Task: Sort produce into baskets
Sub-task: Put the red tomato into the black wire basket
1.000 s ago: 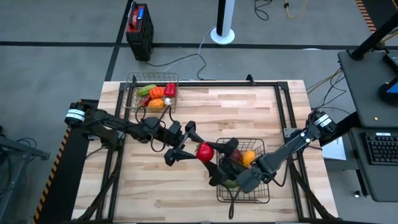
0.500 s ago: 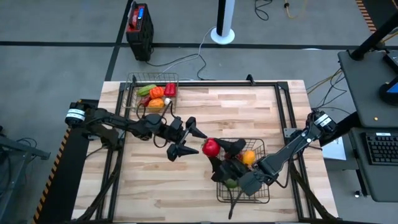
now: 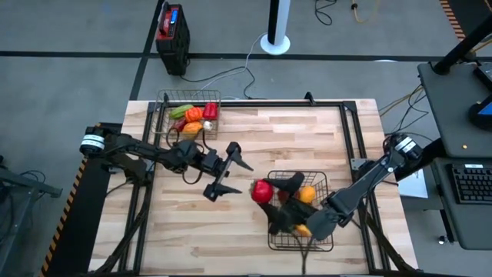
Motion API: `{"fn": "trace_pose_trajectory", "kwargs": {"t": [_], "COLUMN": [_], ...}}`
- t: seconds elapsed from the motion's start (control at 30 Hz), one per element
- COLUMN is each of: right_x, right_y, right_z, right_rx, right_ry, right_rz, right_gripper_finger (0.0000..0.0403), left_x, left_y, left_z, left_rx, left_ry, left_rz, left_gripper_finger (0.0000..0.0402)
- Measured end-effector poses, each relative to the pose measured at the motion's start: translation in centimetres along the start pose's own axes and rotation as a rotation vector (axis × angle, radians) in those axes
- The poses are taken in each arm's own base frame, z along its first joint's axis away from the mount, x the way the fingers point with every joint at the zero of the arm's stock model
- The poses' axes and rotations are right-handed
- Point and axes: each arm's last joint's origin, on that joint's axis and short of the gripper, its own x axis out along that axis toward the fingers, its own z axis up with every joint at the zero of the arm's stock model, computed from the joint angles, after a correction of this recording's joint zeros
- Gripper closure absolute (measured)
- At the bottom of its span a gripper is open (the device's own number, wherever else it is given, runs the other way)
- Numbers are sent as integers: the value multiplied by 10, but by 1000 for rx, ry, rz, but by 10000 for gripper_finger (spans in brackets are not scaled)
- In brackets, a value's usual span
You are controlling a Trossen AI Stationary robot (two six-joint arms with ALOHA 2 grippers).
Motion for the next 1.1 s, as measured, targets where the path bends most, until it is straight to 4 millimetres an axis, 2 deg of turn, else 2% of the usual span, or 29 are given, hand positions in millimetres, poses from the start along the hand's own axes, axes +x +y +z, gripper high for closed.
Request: {"fn": "trace_pose_trajectory", "kwargs": {"t": [0.13,0.27,0.33,0.5,0.63,0.77,0.97,1.1], "right_x": [1,-1,-7,-16,-11,-6,-4,-1], "right_y": [-2,3,3,-7,-14,-21,-28,-34], "right_z": [-15,-35,-45,-82,-102,-100,-82,-73], "right_rx": [113,195,241,429,526,605,679,771], "right_ry": [-39,-132,-232,-625,-773,-831,-869,-821], "right_rz": [65,52,43,96,175,231,214,154], "right_gripper_finger": [79,84,86,79,74,77,78,78], "left_x": [-1,-3,-3,-3,-1,4,9,14], "left_y": [-3,-4,-4,-5,-10,-21,-32,-44], "left_z": [2,2,2,3,5,6,10,16], "left_rx": [-9,-6,-5,45,220,523,934,1151], "left_ry": [-15,-15,-14,-22,-50,-68,27,54], "left_rz": [-79,-88,-88,-90,-104,-54,260,328], "left_gripper_finger": [65,65,65,65,65,65,65,65]}}
